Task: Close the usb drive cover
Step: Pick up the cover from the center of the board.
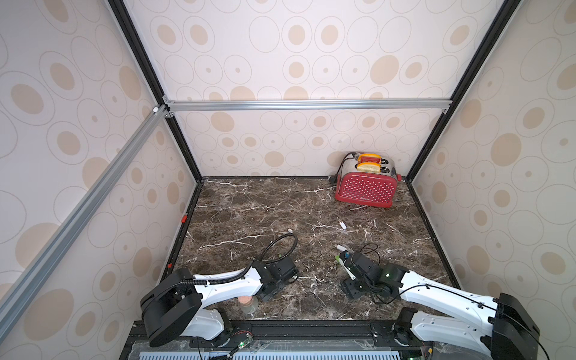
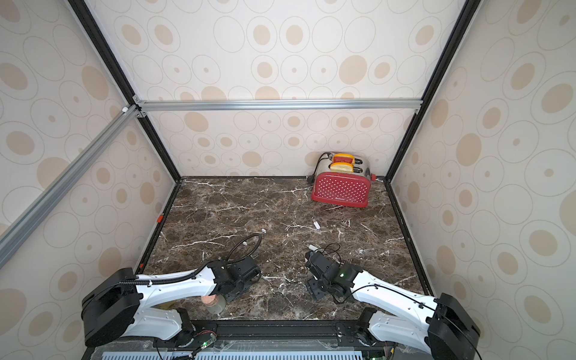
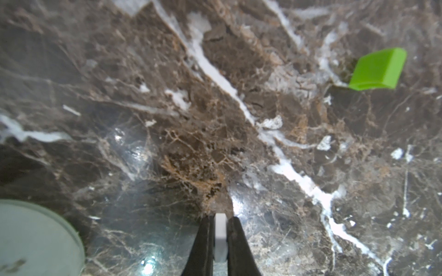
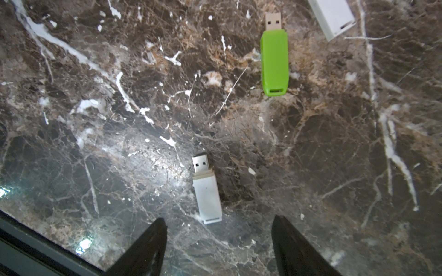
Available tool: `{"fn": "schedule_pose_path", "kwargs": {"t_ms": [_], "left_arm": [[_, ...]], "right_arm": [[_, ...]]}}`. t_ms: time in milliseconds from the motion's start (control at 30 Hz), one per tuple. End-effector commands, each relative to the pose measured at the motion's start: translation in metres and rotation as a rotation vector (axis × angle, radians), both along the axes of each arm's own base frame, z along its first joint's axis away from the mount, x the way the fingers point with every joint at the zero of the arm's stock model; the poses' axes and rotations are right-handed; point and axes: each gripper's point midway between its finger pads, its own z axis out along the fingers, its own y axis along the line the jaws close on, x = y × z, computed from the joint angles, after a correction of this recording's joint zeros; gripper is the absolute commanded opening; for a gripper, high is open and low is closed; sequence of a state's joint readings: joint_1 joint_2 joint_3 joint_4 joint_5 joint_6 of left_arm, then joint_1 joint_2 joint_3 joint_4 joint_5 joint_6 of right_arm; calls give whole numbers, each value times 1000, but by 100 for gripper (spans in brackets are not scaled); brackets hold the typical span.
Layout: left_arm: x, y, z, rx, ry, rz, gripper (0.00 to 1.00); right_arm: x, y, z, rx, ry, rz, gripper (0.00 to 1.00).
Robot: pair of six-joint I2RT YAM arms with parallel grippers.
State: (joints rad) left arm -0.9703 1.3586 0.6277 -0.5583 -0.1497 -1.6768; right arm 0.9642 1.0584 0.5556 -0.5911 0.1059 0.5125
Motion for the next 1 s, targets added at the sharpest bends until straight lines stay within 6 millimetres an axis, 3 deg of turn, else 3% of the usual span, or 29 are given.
{"fn": "schedule_pose_path", "kwargs": {"t_ms": [0,400,667,967], "left_arm": [[0,8,1,37,3,-15,0],[15,-4,27,87,-36,-137,0],[19,-11,25,90,-34,-167,0],[17,-18,10,110,24,-192,0]], "right_arm": [[-2,0,-1,-12,5,14,74],[-5,2,-6,-26,30,20,74],[-7,2,-11,-41,48,17,74],[-7,3,-12,-48,54,24,74]]}}
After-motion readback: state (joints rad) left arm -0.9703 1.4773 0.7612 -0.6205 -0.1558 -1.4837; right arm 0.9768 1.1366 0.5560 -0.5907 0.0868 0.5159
